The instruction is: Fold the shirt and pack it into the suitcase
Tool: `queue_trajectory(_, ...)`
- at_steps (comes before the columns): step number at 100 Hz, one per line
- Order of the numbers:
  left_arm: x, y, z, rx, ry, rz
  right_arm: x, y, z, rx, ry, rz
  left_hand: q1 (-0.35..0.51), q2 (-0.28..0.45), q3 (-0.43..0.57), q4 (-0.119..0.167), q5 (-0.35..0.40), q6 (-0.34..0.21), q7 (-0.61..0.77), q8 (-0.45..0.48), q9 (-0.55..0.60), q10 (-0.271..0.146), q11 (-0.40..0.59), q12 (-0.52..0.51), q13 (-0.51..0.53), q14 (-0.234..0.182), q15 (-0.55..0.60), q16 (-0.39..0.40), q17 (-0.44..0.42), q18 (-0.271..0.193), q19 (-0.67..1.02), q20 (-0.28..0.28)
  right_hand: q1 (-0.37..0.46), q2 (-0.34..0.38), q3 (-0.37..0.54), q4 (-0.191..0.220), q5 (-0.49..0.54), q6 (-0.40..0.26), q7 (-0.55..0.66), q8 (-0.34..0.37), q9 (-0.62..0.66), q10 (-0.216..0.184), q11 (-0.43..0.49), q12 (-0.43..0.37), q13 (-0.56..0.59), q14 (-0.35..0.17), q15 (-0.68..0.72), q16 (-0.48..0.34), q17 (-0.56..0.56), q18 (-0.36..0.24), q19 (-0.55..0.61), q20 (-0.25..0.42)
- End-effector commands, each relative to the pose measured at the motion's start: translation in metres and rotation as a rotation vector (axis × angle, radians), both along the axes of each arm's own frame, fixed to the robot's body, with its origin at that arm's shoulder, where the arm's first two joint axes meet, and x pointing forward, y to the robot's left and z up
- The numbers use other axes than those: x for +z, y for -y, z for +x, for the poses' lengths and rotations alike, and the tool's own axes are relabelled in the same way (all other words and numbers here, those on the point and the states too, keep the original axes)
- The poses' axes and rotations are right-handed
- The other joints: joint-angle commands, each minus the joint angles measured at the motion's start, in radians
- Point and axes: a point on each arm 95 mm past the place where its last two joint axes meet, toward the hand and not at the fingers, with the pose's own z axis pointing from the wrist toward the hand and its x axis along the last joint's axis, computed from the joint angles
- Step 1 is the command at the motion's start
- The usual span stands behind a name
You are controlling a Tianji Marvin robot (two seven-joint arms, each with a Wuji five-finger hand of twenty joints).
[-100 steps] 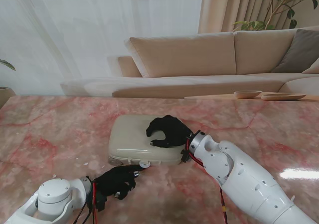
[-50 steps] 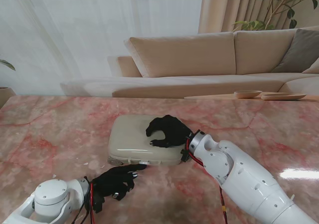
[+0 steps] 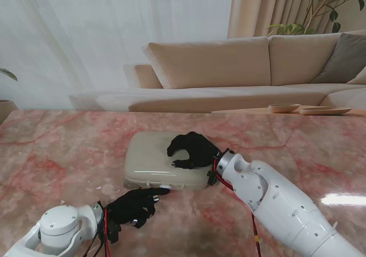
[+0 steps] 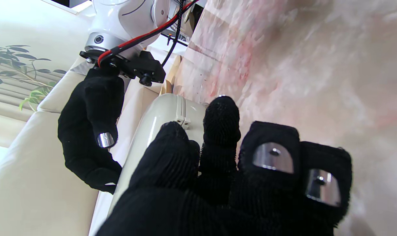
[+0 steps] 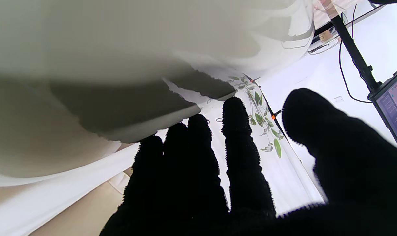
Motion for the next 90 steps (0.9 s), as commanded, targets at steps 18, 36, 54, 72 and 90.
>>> queue_trajectory(18,0.0068,0.0034,0.0032,0.001,0.026,-0.001,-0.0472,0.0115,-0.0172,-0.003,-0.122,-0.091,0.076,0.034,0.007,0.030,-0.001,-0.105,-0.013,0.008,0.037,-0.005,0.026,0.009,0.051,-0.008,0.078,-0.005,0.043,-0.066,0.232,-0.012,-0.047,0.000,0.008,-0.041,0.029,-0.015,0.013,0.003,0.018,0.036,-0.004,0.010,0.059,0.098,0.119,0.025,0.083,0.165,0.117,0.033)
queue_trajectory(36,0.0072,0.0027,0.0052,0.006,0.024,-0.001,-0.0476,0.0125,-0.0172,-0.002,-0.124,-0.095,0.076,0.033,0.007,0.030,0.003,-0.095,-0.008,0.011,0.039,-0.006,0.026,0.011,0.052,-0.008,0.080,-0.005,0.043,-0.066,0.232,-0.011,-0.052,-0.005,0.014,-0.042,0.033,-0.017,0.012,0.002,0.022,0.035,-0.005,0.010,0.062,0.098,0.120,0.025,0.085,0.166,0.119,0.033)
queue_trajectory(54,0.0091,0.0019,0.0086,0.009,0.030,-0.003,-0.0481,0.0129,-0.0169,-0.002,-0.128,-0.098,0.076,0.034,0.006,0.030,0.002,-0.083,-0.005,0.013,0.040,-0.007,0.026,0.014,0.054,-0.010,0.081,-0.005,0.045,-0.066,0.233,-0.011,-0.054,-0.007,0.020,-0.043,0.033,-0.022,0.013,0.003,0.024,0.032,-0.004,0.010,0.064,0.094,0.121,0.025,0.086,0.165,0.120,0.033)
queue_trajectory(72,0.0104,0.0027,0.0105,0.006,0.039,-0.009,-0.0482,0.0134,-0.0164,0.000,-0.131,-0.102,0.076,0.032,0.007,0.030,0.004,-0.081,-0.001,0.016,0.041,-0.007,0.025,0.016,0.055,-0.010,0.082,-0.006,0.046,-0.067,0.234,-0.012,-0.056,-0.005,0.021,-0.044,0.029,-0.025,0.015,0.004,0.020,0.028,-0.003,0.010,0.062,0.089,0.119,0.024,0.088,0.161,0.120,0.032)
queue_trajectory(90,0.0103,0.0021,0.0100,-0.007,0.038,-0.009,-0.0479,0.0138,-0.0160,0.000,-0.131,-0.105,0.076,0.031,0.004,0.030,0.005,-0.079,0.001,0.018,0.041,-0.007,0.024,0.017,0.055,-0.010,0.082,-0.007,0.046,-0.067,0.235,-0.012,-0.053,-0.001,0.016,-0.045,0.024,-0.024,0.017,0.004,0.017,0.026,-0.002,0.010,0.060,0.087,0.118,0.023,0.086,0.160,0.118,0.031)
